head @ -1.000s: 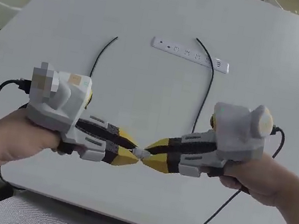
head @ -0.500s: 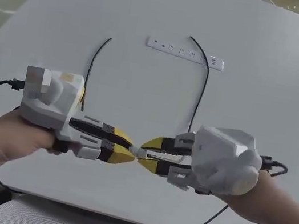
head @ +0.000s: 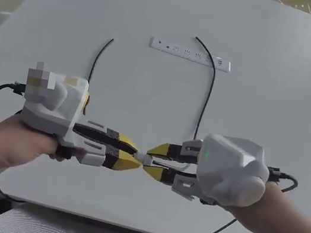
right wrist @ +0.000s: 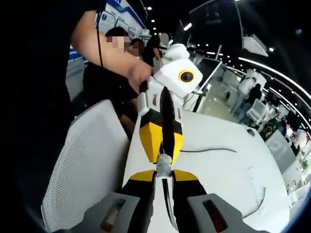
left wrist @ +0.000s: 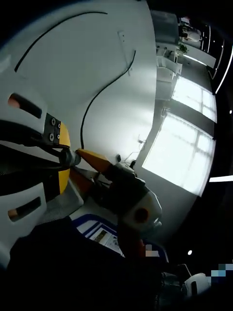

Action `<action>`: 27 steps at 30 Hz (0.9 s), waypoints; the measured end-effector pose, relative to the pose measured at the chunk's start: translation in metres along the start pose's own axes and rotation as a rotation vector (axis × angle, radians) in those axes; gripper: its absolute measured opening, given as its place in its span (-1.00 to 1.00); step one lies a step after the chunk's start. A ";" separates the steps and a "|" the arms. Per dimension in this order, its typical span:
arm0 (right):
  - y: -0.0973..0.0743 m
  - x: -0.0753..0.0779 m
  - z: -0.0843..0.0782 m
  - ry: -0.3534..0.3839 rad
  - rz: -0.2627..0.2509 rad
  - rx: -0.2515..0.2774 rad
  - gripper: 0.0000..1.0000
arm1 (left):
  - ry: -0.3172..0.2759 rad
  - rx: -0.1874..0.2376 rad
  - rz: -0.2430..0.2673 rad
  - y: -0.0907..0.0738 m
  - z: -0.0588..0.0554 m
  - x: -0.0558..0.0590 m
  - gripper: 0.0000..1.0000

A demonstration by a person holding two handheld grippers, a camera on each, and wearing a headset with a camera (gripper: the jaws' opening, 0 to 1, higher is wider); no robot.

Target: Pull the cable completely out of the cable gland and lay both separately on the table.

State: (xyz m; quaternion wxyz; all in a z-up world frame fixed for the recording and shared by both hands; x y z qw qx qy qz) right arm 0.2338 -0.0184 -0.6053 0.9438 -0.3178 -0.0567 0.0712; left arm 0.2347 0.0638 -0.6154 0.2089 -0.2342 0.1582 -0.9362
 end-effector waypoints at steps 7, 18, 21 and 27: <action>-0.012 0.005 -0.009 0.304 0.140 0.129 -0.65 | 0.062 0.019 0.009 -0.002 0.001 0.001 -0.70; -0.013 0.029 -0.017 0.806 0.423 0.403 -0.61 | 0.157 0.047 0.003 -0.001 0.003 0.006 -0.70; -0.010 0.026 -0.014 0.819 0.455 0.416 -0.61 | 0.154 0.049 0.006 -0.001 0.004 0.006 -0.70; -0.003 0.019 -0.009 0.823 0.497 0.394 -0.67 | 0.138 0.046 0.007 -0.001 0.004 0.004 -0.70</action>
Point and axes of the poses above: the centre of the closed fingertips' face, and the gripper's own axes: y roughly forward along the fingers, x roughly to its right, z roughly out of its top, the point moved 5 cm from there along -y, roughly backward along the fingers, and after that the axes turned 12 degrees about z, right-handed, at the moved point
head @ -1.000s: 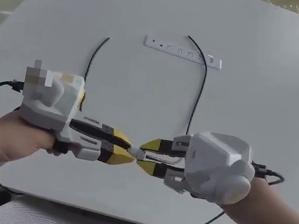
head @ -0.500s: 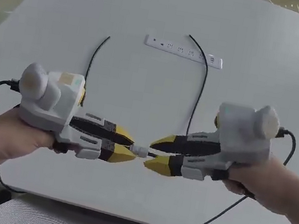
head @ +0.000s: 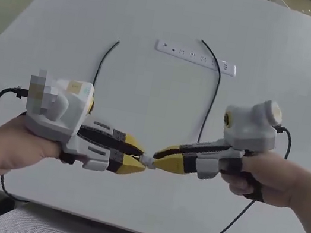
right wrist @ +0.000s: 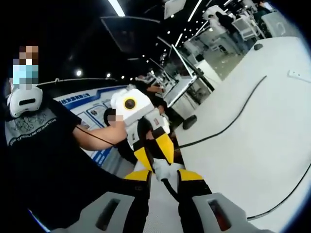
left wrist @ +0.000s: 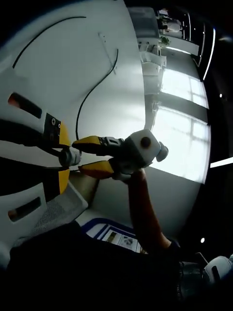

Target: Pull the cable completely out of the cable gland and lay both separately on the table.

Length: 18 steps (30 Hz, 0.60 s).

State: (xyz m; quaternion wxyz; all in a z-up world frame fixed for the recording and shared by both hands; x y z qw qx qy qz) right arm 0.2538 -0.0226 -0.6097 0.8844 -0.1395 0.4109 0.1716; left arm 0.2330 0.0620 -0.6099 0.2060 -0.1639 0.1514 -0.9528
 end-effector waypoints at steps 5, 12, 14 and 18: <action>0.004 -0.001 -0.001 0.016 0.019 -0.014 -0.79 | -0.003 0.002 0.002 0.001 0.001 0.000 -0.70; 0.004 -0.003 0.002 -0.061 0.005 -0.048 -0.83 | -0.034 0.006 0.004 0.000 0.003 -0.004 -0.70; 0.005 -0.004 0.002 -0.115 -0.008 -0.076 -0.84 | -0.031 0.005 0.004 0.000 0.002 -0.003 -0.70; 0.007 -0.009 0.000 -0.272 -0.065 -0.171 -0.85 | -0.033 -0.002 -0.007 -0.001 0.000 0.000 -0.70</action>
Point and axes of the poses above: the centre of the closed fingertips' face, and the gripper's own axes: y roughly forward along the fingers, x roughly to its right, z roughly out of its top, the point moved 5 cm from there along -y, roughly backward along the fingers, and after that the axes turned 12 degrees about z, right-handed, at the moved point
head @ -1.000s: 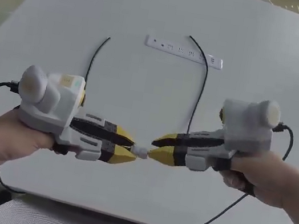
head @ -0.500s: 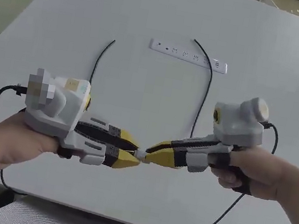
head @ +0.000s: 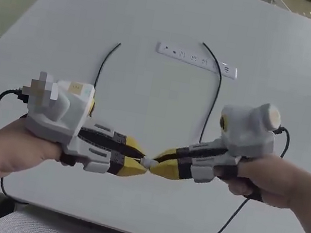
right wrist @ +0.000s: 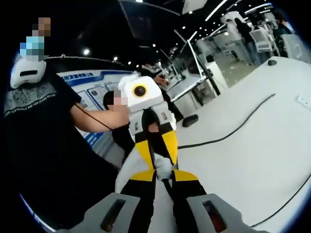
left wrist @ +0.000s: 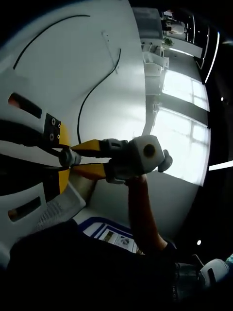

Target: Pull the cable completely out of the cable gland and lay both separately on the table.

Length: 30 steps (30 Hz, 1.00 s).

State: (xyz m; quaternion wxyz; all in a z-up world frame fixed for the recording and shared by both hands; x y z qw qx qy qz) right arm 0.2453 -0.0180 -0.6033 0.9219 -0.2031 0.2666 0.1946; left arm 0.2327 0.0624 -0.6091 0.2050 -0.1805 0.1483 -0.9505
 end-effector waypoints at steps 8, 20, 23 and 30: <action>0.004 -0.004 0.003 -0.366 -0.201 -0.210 -0.86 | -0.035 -0.005 0.006 -0.003 -0.001 -0.002 -0.70; 0.014 -0.016 0.004 -0.674 -0.468 -0.411 -0.85 | -0.088 0.020 0.019 -0.008 0.001 -0.004 -0.70; 0.015 -0.016 0.003 -0.674 -0.479 -0.425 -0.85 | -0.075 0.016 0.017 -0.007 0.000 -0.002 -0.70; 0.013 -0.017 0.007 -0.622 -0.500 -0.389 -0.83 | -0.074 0.015 0.013 -0.008 0.003 -0.002 -0.70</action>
Point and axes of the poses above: the centre of the closed fingertips' face, and the gripper's own axes: y roughly forward along the fingers, x roughly to its right, z roughly out of its top, the point moved 5 cm from there along -y, roughly backward along the fingers, and after that the axes turned 12 degrees about z, right-handed, at the moved point
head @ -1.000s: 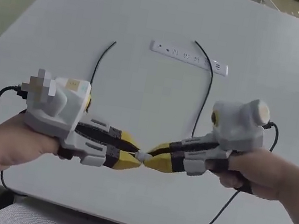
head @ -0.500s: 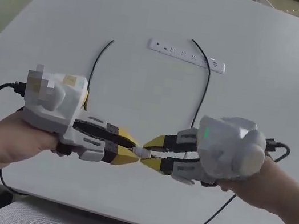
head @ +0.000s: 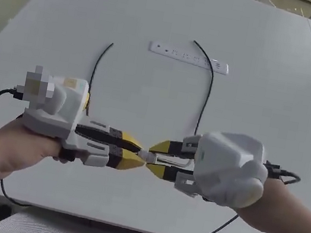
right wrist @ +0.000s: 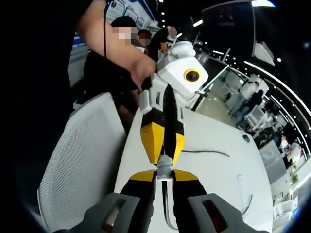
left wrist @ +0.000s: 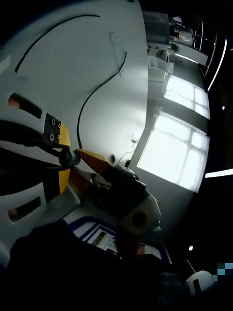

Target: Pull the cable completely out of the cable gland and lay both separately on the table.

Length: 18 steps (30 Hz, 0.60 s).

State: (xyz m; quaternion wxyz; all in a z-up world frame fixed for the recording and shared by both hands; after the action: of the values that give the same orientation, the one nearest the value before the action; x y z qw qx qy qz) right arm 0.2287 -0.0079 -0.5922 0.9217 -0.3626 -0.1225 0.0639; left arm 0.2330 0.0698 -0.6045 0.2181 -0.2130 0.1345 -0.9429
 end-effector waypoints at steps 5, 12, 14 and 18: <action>-0.001 0.000 -0.001 0.077 -0.007 0.035 -0.72 | 0.014 0.003 0.006 -0.001 0.003 -0.001 -0.70; -0.017 0.003 0.002 0.271 -0.086 0.142 -0.64 | 0.062 0.008 0.014 -0.005 0.006 -0.001 -0.70; -0.021 0.004 -0.001 0.328 -0.126 0.164 -0.64 | 0.068 0.008 0.015 -0.005 0.007 -0.001 -0.70; -0.022 0.005 -0.019 0.384 -0.207 0.081 -0.80 | 0.086 0.023 0.020 -0.005 0.010 -0.002 -0.70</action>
State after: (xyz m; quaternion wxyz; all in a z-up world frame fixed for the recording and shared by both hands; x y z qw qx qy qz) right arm 0.2395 -0.0356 -0.5894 0.9435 -0.3163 0.0215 -0.0966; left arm 0.2369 0.0734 -0.5948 0.2239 -0.1682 0.1351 -0.9504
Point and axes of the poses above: the centre of the closed fingertips' face, and the gripper's own axes: y roughly forward along the fingers, x roughly to its right, z roughly out of its top, the point moved 5 cm from there along -y, roughly backward along the fingers, and after that the axes turned 12 degrees about z, right-handed, at the moved point
